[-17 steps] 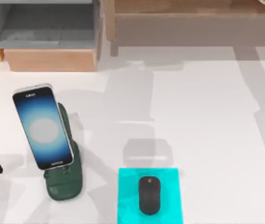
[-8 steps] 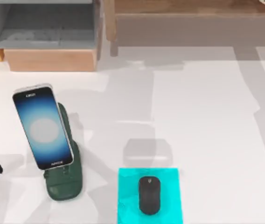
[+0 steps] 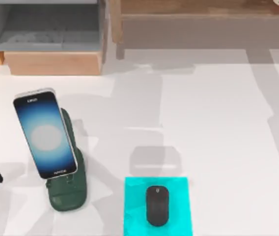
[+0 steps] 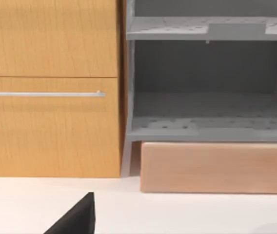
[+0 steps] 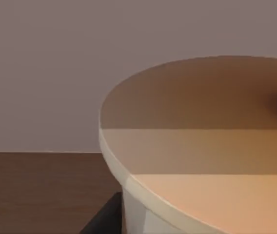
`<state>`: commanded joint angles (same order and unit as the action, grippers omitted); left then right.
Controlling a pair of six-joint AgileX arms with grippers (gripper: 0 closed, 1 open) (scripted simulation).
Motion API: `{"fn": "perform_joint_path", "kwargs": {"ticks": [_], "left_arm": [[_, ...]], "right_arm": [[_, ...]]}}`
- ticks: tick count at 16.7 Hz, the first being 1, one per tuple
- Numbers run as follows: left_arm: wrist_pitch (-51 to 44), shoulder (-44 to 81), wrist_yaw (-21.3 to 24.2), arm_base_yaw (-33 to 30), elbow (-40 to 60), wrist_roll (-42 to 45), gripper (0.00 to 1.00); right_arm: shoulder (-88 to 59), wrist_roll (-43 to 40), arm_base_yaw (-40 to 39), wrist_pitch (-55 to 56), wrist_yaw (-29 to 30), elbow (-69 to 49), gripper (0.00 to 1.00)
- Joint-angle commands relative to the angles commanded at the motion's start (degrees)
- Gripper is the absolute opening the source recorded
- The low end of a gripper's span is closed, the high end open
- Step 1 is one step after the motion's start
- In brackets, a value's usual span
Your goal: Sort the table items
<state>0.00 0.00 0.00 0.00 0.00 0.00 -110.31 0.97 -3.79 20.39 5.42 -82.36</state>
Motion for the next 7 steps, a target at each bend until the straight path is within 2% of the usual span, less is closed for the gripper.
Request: {"fn": "perform_joint_path", "kwargs": {"ticks": [1,2,7], "left_arm": [[0.0,0.0,0.0,0.0,0.0,0.0,1.0],[0.0,0.0,0.0,0.0,0.0,0.0,1.0],[0.0,0.0,0.0,0.0,0.0,0.0,1.0]], "right_arm": [[0.0,0.0,0.0,0.0,0.0,0.0,0.98],[0.0,0.0,0.0,0.0,0.0,0.0,1.0],[0.0,0.0,0.0,0.0,0.0,0.0,1.0]]}}
